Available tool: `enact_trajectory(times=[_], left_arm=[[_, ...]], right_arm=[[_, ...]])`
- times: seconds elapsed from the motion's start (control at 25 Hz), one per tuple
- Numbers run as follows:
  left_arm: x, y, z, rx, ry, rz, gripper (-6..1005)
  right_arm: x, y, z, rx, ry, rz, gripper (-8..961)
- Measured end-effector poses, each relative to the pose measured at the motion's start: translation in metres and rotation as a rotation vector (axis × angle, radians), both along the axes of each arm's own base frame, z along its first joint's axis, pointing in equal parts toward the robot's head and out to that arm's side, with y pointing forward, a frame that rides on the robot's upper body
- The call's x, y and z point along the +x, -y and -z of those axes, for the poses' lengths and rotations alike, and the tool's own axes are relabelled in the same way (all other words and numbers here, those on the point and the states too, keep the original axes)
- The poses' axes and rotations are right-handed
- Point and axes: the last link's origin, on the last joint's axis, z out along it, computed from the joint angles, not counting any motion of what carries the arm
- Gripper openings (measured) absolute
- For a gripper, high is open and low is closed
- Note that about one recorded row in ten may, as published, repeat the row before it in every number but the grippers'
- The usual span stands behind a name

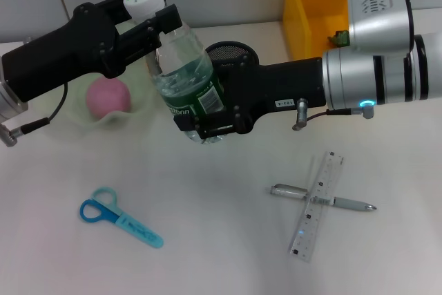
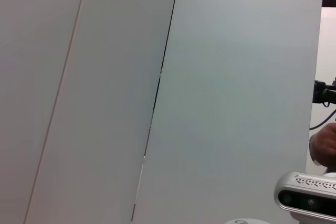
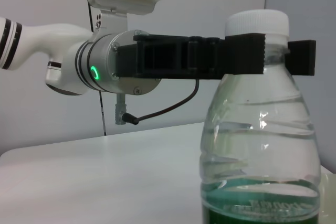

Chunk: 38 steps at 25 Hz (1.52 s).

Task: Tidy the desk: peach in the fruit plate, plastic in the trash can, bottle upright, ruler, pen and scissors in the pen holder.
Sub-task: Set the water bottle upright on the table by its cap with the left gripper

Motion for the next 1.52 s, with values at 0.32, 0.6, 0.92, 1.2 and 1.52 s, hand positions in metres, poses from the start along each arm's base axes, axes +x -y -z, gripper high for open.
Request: enact_trajectory(times=[0.32,0.6,0.92,1.2,1.52], left_arm=[[-0.0015,0.0011,0.0006,-0.006,0.003,-0.009,453],[-0.0023,0.0016,0.0006,-0.007,0.004,-0.011,452],[-0.0023,0.0015,0.0009,-0.007,0.002,-0.011,451],[-0.0015,0.0010,0.0006,-0.006,0.002,-0.008,451],[-0.0024,0.0014,0.0021,-0.012,-0.016,-0.004,450]], right_arm=[[0.0006,0.0009,0.0001,0.001,0.001,-0.001,746],[0.0002,0.0005,0.0004,-0.001,0.004,-0.002,756],[0.0000,0.0002,0.0027,-0.008,0.025,-0.009,768],[-0.0008,0.0007,0.0025,-0.007,0.020,-0.010,782],[-0.0007,0.0009,0.0007,-0.008,0.018,-0.007,794]])
